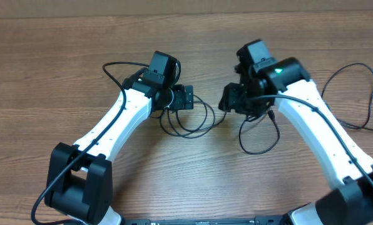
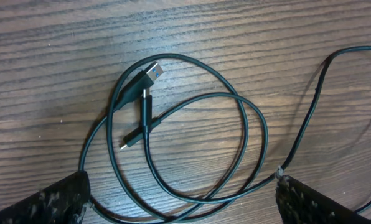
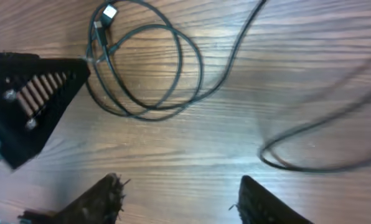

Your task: Untangle cables

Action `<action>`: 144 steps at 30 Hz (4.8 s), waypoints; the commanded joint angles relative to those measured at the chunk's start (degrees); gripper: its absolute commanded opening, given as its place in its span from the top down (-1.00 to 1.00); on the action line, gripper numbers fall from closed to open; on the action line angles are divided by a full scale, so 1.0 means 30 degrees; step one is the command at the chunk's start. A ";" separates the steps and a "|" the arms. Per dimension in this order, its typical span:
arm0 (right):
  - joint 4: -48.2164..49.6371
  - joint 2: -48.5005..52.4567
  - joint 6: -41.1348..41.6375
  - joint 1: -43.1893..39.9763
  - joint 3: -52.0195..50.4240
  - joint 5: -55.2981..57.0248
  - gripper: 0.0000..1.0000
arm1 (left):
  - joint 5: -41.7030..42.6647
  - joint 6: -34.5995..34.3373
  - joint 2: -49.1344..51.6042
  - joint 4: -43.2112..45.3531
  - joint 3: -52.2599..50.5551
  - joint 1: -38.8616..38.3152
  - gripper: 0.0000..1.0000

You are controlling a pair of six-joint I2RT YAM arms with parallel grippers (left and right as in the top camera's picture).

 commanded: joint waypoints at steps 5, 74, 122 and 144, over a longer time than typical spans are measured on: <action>-0.0699 -0.0277 0.1275 -0.0780 -0.1202 0.2135 -0.26 | -0.0160 -0.0270 0.0029 -0.0015 0.0029 -0.0029 -0.89; 1.5970 0.2725 0.8692 0.0882 -1.0965 0.0262 0.92 | -0.0029 -0.0503 0.0029 -0.0284 0.0022 -0.0036 -0.89; 1.3209 -0.5807 0.4211 -2.1573 -0.3585 0.0474 0.93 | -0.0102 -0.0495 0.0029 -0.0284 0.0029 -0.0036 -0.89; 0.5952 -0.4590 -0.3599 -1.4739 -0.3621 -0.4197 -0.82 | -0.3293 -0.0415 0.0029 -0.1428 0.0029 -0.0022 -0.91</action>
